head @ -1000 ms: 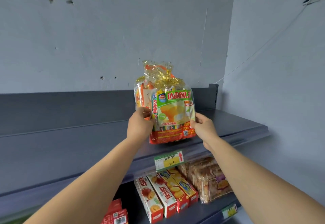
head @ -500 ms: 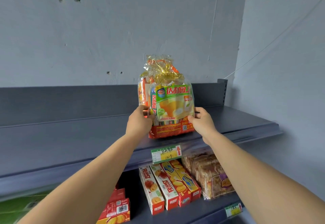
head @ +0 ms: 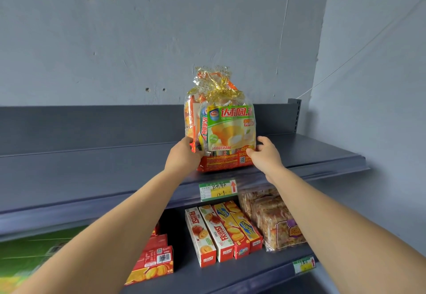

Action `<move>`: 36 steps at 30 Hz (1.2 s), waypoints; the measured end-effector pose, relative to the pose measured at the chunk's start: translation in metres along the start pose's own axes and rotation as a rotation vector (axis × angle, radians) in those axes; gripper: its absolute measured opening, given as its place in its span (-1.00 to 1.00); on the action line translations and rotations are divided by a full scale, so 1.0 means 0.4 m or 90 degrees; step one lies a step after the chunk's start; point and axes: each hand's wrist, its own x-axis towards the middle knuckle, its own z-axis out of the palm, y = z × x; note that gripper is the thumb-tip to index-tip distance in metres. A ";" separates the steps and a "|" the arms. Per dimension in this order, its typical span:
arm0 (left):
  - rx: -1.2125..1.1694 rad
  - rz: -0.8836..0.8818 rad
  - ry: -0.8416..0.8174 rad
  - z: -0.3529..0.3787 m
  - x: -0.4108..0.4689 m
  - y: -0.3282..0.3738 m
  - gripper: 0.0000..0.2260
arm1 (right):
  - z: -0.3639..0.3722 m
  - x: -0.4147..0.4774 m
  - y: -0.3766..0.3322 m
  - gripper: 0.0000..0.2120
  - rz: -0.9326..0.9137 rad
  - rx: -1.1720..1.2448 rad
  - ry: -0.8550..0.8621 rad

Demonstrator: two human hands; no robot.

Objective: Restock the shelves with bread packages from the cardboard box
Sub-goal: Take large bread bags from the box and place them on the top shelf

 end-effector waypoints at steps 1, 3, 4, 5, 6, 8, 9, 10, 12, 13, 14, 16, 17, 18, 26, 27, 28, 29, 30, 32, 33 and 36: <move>0.007 0.001 0.001 -0.001 -0.004 0.000 -0.59 | -0.001 -0.003 0.001 -0.43 -0.001 -0.006 0.001; 0.020 0.005 -0.002 -0.002 -0.015 -0.002 -0.61 | -0.002 -0.011 0.003 -0.43 -0.006 -0.022 0.009; 0.026 0.010 -0.003 -0.003 -0.019 -0.004 -0.62 | -0.003 -0.017 0.004 -0.43 -0.008 -0.033 0.013; 0.031 0.015 -0.004 -0.004 -0.023 -0.007 -0.62 | -0.005 -0.022 0.004 -0.44 -0.011 -0.047 0.018; 0.037 0.020 -0.004 -0.006 -0.027 -0.009 -0.61 | -0.007 -0.029 0.004 -0.45 -0.015 -0.064 0.021; 0.054 0.035 -0.004 -0.009 -0.032 -0.013 -0.61 | -0.012 -0.044 0.003 -0.47 -0.027 -0.098 0.029; 0.065 0.043 -0.007 -0.010 -0.033 -0.015 -0.61 | -0.015 -0.052 0.003 -0.50 -0.035 -0.114 0.034; 0.078 0.052 -0.012 -0.012 -0.036 -0.017 -0.62 | -0.018 -0.061 0.003 -0.52 -0.043 -0.128 0.040; 0.112 0.077 -0.023 -0.015 -0.044 -0.023 -0.66 | -0.021 -0.082 0.004 -0.57 -0.055 -0.150 0.052; 0.130 0.093 -0.028 -0.017 -0.049 -0.028 -0.68 | -0.020 -0.094 0.005 -0.60 -0.057 -0.160 0.059; 0.146 0.112 -0.032 -0.020 -0.054 -0.034 -0.70 | -0.019 -0.107 0.006 -0.62 -0.057 -0.168 0.064; 0.164 0.145 -0.040 -0.027 -0.064 -0.050 -0.72 | -0.011 -0.136 0.006 -0.66 -0.051 -0.178 0.070; 0.171 0.160 -0.044 -0.032 -0.069 -0.057 -0.72 | -0.005 -0.150 0.006 -0.67 -0.048 -0.182 0.072; 0.181 0.177 -0.048 -0.038 -0.076 -0.064 -0.72 | 0.002 -0.165 0.007 -0.68 -0.044 -0.188 0.074; 0.264 0.393 -0.087 -0.103 -0.142 -0.153 -0.76 | 0.084 -0.351 0.003 -0.69 0.024 -0.231 0.135; 0.264 0.423 -0.097 -0.111 -0.157 -0.168 -0.76 | 0.098 -0.381 0.004 -0.70 0.038 -0.230 0.144; 0.264 0.451 -0.109 -0.120 -0.173 -0.183 -0.76 | 0.109 -0.413 0.007 -0.70 0.050 -0.227 0.155; 0.265 0.476 -0.119 -0.127 -0.190 -0.196 -0.76 | 0.120 -0.446 0.009 -0.71 0.064 -0.224 0.165; 0.263 0.498 -0.130 -0.134 -0.208 -0.209 -0.76 | 0.129 -0.480 0.010 -0.71 0.077 -0.227 0.175; 0.254 0.520 -0.161 -0.144 -0.249 -0.233 -0.75 | 0.142 -0.552 0.009 -0.70 0.107 -0.248 0.189; 0.253 0.523 -0.178 -0.147 -0.270 -0.246 -0.74 | 0.146 -0.589 0.006 -0.70 0.121 -0.263 0.192; 0.269 0.529 -0.219 -0.154 -0.335 -0.286 -0.75 | 0.153 -0.702 -0.005 -0.71 0.144 -0.304 0.190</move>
